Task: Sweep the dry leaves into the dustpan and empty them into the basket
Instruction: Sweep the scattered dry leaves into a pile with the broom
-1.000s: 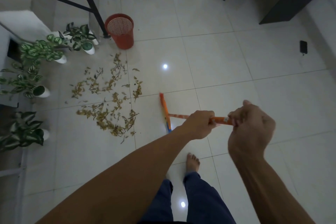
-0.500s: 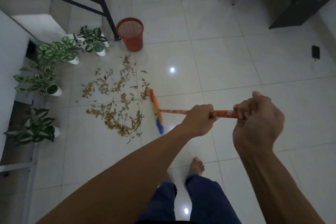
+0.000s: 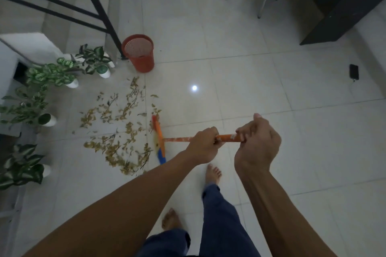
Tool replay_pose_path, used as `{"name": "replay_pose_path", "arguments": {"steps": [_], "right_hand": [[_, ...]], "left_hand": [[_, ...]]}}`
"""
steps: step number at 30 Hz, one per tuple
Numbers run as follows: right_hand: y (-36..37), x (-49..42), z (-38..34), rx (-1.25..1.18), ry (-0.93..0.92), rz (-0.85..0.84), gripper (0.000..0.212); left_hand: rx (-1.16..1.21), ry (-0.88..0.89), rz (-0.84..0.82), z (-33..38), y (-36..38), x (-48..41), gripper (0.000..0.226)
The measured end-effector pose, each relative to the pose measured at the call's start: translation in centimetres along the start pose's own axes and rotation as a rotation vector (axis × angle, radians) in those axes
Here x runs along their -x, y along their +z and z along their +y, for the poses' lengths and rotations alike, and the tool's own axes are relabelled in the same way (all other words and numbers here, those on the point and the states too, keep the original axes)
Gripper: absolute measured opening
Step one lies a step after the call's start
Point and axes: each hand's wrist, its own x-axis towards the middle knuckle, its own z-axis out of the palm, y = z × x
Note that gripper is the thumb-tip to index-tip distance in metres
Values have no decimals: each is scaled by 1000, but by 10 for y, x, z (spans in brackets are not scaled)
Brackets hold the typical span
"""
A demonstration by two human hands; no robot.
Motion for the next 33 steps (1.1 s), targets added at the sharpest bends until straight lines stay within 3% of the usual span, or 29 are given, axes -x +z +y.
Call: {"name": "replay_pose_path", "arguments": {"steps": [5,9,18,24,29,33], "right_hand": [[16,-101,-65,-52,-109,9,60],[25,-157,-66,19,-163,-12,55],[40,-205,7,57,118,-49,57],[66,-249,-35,-90,171,-30,62],[88,-279,-87,-69,3,-112,55],[124,-279,-64,120,-157,-191,52]], "left_hand": [[27,65,-6,82,-23,-84,25],[-31,47,-44,109,-30,-149,35],[-252,-137,-69,41,-30,-195,24],[-245,-71,5,72,-56,-215,29],[-130,21,85,124,-83,-251,30],[-46,-24,89,106,-107,-275,24]]}}
